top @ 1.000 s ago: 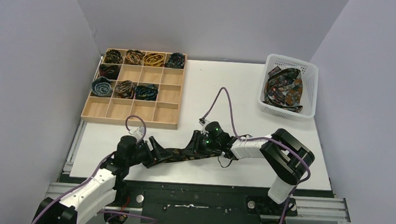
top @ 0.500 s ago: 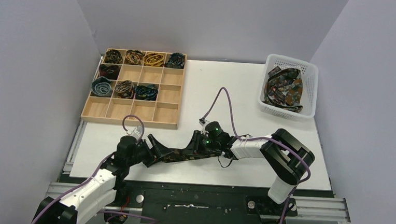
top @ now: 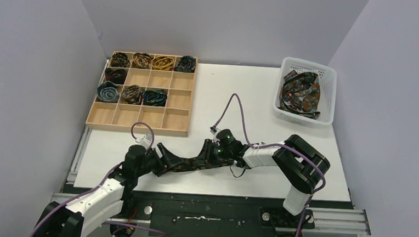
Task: Roll the ties
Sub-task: Roll the tie at the center of the board.
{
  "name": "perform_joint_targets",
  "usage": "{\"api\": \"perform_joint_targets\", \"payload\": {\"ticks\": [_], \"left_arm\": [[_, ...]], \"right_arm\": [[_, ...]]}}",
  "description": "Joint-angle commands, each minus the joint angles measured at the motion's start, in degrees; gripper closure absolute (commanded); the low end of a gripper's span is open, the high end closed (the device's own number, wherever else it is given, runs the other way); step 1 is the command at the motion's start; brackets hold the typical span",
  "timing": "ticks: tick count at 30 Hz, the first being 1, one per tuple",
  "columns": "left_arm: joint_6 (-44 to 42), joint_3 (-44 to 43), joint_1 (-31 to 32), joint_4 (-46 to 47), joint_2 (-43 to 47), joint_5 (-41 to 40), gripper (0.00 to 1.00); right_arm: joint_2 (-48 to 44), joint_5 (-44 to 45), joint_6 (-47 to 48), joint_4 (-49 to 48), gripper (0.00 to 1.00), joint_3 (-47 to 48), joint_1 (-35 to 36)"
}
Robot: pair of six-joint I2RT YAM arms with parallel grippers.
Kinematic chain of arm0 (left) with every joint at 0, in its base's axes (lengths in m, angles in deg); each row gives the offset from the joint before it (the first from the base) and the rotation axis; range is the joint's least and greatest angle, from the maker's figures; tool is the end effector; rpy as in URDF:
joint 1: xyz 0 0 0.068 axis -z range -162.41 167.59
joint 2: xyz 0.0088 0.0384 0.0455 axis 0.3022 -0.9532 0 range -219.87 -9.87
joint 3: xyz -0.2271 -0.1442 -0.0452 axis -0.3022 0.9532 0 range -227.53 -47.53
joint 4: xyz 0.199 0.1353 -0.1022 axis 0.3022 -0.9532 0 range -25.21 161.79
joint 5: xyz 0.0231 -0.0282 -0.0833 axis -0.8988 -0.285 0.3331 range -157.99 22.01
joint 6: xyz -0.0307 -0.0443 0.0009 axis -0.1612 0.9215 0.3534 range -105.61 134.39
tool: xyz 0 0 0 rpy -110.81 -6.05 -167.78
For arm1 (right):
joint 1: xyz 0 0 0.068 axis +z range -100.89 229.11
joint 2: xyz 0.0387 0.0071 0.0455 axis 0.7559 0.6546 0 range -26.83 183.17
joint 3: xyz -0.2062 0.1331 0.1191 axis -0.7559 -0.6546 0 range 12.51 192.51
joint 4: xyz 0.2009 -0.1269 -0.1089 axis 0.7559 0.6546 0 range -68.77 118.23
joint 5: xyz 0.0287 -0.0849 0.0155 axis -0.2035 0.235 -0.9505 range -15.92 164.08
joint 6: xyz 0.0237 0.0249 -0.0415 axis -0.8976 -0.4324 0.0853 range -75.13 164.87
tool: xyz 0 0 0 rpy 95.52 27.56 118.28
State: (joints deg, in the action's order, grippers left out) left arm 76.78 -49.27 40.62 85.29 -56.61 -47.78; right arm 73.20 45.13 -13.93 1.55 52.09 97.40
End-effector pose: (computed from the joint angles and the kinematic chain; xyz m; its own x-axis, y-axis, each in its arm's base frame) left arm 0.1299 -0.0684 0.1188 -0.7884 -0.5685 -0.2351 -0.1304 0.5279 -0.8392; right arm 0.1990 0.2493 0.1213 -0.9925 0.0114 -0.1219 -0.0931 0.5769 0.8115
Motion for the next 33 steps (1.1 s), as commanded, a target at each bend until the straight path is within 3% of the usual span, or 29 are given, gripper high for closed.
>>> {"api": "perform_joint_targets", "payload": {"ticks": [1,5,12,17,25,33], "left_arm": [[-2.15,-0.31,0.44,-1.02,-1.62,-1.94,0.33],[-4.08,-2.19,0.65,-2.58,-3.91,-2.81,0.43],[-5.17,-3.64,1.92,-3.09,-4.47,-3.85,0.53],[-8.14,-6.77,2.02,-9.29,-2.74,-5.53,0.61],[-11.86,-13.08,2.07,-21.91,-1.69,-11.13,0.61],[-14.61,-19.91,3.14,-31.46,-2.64,-17.53,0.61]], "right_arm": [[0.30,-0.47,0.00,-1.00,0.78,1.73,-0.30],[-0.17,-0.29,-0.08,-0.83,0.77,1.61,-0.30],[-0.36,-0.81,-0.60,-1.32,0.77,1.46,-0.30],[-2.29,-0.59,-0.69,-1.97,0.74,1.23,-0.37],[-9.91,3.27,3.07,2.01,0.58,1.65,-0.39],[-14.80,14.14,10.79,15.72,0.54,3.86,-2.14]]}}
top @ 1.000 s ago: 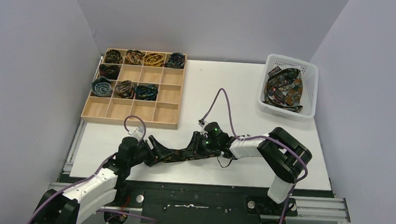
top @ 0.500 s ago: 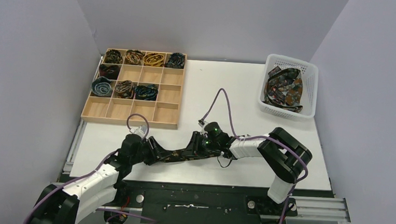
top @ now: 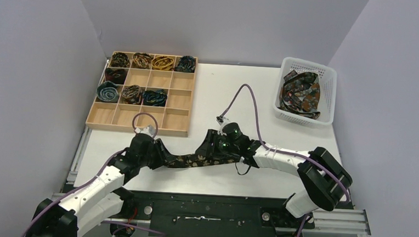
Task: Roll the ties
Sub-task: Roll the tie at the center of the board.
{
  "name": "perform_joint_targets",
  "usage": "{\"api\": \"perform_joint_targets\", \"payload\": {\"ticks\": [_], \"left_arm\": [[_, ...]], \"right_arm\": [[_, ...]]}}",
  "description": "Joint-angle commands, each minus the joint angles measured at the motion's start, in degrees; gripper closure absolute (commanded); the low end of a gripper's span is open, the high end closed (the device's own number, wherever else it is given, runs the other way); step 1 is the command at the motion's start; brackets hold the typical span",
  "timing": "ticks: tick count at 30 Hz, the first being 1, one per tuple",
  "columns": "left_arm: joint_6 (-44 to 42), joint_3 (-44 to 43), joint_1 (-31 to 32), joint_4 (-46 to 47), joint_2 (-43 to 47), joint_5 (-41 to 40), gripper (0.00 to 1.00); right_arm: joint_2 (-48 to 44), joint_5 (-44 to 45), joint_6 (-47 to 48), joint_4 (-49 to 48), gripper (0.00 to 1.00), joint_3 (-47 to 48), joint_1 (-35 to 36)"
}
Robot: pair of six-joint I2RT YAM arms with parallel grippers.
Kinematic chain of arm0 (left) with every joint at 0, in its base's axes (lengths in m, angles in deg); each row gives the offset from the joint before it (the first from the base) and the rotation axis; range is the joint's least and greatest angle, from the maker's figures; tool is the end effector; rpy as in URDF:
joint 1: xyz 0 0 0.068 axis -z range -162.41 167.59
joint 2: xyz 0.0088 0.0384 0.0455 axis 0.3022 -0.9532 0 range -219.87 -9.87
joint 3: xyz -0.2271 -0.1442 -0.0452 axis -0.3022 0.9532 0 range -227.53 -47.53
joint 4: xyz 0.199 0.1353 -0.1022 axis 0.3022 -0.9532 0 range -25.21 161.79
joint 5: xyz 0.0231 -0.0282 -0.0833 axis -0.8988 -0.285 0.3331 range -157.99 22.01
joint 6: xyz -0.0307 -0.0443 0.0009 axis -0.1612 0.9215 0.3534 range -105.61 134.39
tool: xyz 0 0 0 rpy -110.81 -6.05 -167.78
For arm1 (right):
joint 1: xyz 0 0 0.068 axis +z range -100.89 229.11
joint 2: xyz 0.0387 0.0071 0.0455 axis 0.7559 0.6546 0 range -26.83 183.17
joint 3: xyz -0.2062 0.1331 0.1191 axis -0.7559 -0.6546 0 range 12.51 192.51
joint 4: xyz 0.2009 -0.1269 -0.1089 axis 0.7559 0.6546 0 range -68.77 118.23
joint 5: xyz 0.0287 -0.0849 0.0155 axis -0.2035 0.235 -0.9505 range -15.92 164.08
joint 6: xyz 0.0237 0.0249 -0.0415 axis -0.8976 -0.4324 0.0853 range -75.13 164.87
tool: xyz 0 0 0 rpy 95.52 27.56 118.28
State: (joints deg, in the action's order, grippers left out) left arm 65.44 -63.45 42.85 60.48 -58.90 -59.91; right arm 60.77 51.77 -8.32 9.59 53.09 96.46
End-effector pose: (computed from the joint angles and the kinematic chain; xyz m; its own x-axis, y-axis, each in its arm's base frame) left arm 0.1453 -0.0739 0.1527 -0.7971 -0.4753 -0.3724 -0.1697 0.7682 -0.6173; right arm 0.1980 0.2350 0.1771 -0.9477 0.0644 -0.3125 -0.2192 0.5801 0.7845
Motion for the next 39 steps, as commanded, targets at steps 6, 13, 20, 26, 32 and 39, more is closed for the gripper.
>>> {"api": "perform_joint_targets", "payload": {"ticks": [6,13,20,26,32,39], "left_arm": [[-5.58,-13.06,3.59,-14.85,-3.05,-13.61,0.61],[-6.63,-18.52,7.00,-20.09,-7.30,-20.45,0.61],[-6.10,-24.69,11.82,-25.58,-11.80,-30.57,0.61],[-5.45,-30.39,16.69,-31.52,-17.14,-39.55,0.62],[-2.25,-35.51,22.15,-36.43,-23.43,-47.62,0.62],[1.41,-39.66,26.54,-40.27,-31.50,-53.15,0.62]], "right_arm": [[-1.12,12.98,11.33,16.67,0.53,6.20,-1.74],[2.04,15.06,14.63,19.80,0.53,8.83,-1.74],[3.17,14.30,14.20,21.94,0.53,9.84,-1.65],[0.35,14.20,13.06,21.66,0.52,8.78,-1.75],[-2.49,14.93,12.32,20.91,0.51,7.57,-1.83],[-9.81,20.32,11.08,23.71,0.49,6.03,-2.39]]}}
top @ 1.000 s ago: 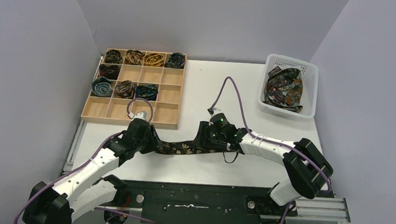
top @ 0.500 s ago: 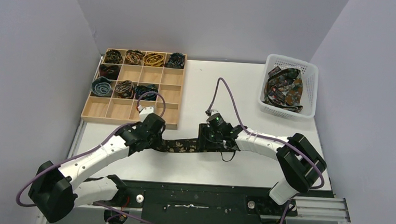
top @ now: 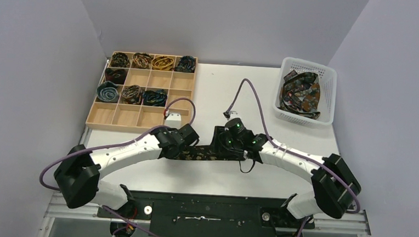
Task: Roll the ties
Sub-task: Roll the tie at the center of the board.
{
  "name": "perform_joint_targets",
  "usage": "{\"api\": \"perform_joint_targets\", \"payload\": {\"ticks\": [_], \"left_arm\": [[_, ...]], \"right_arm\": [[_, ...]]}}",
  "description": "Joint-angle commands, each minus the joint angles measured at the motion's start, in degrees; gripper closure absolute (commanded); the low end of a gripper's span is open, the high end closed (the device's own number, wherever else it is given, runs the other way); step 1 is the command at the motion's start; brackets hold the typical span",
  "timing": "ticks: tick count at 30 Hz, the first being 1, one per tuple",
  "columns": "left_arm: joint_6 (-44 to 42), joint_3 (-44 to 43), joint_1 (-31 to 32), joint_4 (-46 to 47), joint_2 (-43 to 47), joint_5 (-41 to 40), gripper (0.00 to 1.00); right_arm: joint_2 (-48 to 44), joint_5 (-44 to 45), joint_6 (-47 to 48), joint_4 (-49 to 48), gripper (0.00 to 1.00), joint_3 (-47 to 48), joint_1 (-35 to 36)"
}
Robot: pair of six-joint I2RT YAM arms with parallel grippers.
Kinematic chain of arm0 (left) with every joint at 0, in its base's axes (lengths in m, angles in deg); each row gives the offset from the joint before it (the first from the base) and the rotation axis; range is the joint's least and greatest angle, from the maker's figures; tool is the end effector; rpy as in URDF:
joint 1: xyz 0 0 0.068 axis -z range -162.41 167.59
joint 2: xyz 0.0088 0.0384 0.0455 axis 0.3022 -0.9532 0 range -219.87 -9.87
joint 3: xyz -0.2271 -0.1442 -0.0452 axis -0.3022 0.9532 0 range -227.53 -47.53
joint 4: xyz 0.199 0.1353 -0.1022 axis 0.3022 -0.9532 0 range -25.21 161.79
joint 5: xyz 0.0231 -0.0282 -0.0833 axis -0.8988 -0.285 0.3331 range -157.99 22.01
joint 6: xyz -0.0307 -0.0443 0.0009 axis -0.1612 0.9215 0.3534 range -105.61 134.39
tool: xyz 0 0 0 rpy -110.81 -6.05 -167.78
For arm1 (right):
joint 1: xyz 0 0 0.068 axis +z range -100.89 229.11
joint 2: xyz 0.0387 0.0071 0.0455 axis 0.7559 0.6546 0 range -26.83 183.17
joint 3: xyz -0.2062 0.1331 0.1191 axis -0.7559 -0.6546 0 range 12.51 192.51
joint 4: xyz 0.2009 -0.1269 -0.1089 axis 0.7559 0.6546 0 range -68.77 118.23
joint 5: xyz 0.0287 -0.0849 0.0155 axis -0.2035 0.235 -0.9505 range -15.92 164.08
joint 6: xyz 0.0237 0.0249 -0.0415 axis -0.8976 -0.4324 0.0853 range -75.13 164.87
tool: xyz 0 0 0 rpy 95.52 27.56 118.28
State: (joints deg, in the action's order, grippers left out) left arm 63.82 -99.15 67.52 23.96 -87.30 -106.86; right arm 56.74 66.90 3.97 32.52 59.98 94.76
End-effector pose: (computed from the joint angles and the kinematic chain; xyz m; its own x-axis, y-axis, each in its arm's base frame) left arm 0.1703 -0.1676 0.2209 -0.7679 -0.0059 -0.6406 -0.1557 0.9717 0.1777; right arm 0.2048 0.2160 0.1995 -0.8921 0.0167 -0.4515 -0.2441 0.8231 0.5128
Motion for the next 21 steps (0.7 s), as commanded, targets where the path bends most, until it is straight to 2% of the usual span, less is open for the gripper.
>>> {"api": "perform_joint_targets", "payload": {"ticks": [1,11,21], "left_arm": [[3.16,-4.72,2.36,-3.95,-4.15,-6.50,0.62],[3.59,-9.08,6.90,-1.51,-11.52,-5.82,0.60],[1.62,-14.47,8.34,2.98,-19.52,-0.94,0.54]], "right_arm": [[-7.14,6.57,-1.60,1.10,0.49,-1.48,-0.92],[-19.99,16.47,-4.11,1.58,0.52,-7.74,-3.03],[-21.72,14.85,-5.57,1.83,0.52,-9.73,-5.24]]}}
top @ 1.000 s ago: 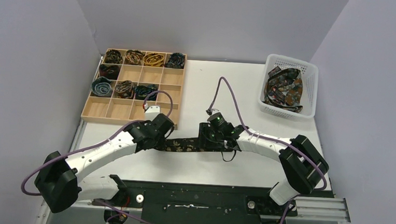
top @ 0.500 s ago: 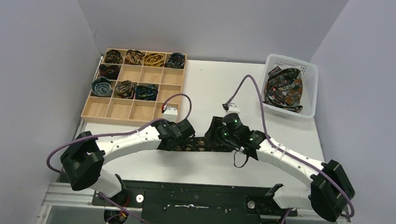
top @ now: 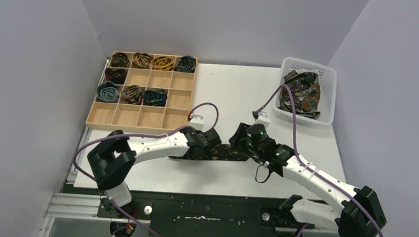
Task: Roll the ties
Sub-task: Roll the tie at the center of the board.
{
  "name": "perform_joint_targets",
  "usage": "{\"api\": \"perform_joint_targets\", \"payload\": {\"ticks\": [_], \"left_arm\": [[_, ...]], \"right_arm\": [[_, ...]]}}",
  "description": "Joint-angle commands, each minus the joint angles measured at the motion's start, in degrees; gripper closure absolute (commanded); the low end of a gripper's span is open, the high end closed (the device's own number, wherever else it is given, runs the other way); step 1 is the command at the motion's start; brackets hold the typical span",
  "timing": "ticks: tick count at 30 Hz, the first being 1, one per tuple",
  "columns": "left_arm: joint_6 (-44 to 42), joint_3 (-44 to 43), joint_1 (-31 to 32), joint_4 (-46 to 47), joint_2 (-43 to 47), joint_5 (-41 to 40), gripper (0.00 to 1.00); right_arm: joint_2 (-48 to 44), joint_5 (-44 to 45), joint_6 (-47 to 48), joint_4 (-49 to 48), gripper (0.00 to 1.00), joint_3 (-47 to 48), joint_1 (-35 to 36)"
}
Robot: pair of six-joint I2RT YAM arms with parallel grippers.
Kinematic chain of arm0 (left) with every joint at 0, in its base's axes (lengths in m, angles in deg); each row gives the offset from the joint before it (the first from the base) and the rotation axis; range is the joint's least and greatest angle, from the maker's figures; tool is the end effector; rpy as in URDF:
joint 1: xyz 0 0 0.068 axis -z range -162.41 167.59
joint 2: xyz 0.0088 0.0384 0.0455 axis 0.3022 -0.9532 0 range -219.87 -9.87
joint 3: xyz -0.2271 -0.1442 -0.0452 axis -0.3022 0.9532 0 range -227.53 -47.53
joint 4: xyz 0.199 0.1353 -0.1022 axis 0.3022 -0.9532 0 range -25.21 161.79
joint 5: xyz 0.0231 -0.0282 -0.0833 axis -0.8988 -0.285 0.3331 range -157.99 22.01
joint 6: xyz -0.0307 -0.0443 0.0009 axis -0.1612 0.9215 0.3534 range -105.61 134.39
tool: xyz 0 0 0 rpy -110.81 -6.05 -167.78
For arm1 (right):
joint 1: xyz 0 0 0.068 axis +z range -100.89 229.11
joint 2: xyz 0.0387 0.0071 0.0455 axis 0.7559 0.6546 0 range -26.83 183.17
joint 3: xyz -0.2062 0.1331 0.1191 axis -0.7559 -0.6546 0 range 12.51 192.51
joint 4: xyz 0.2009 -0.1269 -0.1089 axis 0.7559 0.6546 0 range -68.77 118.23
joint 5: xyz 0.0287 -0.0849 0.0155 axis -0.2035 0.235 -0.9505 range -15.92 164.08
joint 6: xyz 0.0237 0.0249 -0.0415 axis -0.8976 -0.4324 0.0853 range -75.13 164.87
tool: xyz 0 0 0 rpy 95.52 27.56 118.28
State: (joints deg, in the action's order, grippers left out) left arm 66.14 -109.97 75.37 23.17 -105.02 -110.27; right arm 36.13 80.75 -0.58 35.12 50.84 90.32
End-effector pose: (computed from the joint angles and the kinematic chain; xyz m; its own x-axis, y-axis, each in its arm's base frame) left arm 0.1789 -0.2387 0.1953 -0.7754 0.1406 -0.6156 -0.0599 0.9541 0.2934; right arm 0.1781 0.1506 0.2330 -0.7463 0.2873 -0.6004 -0.0772 0.8586 0.5068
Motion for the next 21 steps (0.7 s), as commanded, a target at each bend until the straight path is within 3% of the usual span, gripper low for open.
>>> {"api": "perform_joint_targets", "payload": {"ticks": [1,10,14,17,21], "left_arm": [[-1.16,-3.68,0.49,4.86,-2.17,3.57,0.52],[-2.22,-3.44,0.50,11.62,0.75,12.34,0.32],[-2.72,-0.03,0.42,15.35,9.44,13.72,0.23],[-2.29,6.28,-1.34,19.23,18.68,15.36,0.12],[-1.41,14.48,-8.24,20.40,31.06,20.01,0.10]], "right_arm": [[-1.02,0.72,-1.11,-0.81,0.52,-0.74,-0.97],[0.21,-5.92,-0.68,-4.65,0.49,-2.50,-3.32],[0.51,-13.35,0.65,-12.53,0.43,-4.68,-4.50],[2.10,-19.00,3.30,-20.95,0.31,-6.24,-4.52],[4.82,-24.44,12.20,-31.05,0.25,-7.29,-3.01]]}}
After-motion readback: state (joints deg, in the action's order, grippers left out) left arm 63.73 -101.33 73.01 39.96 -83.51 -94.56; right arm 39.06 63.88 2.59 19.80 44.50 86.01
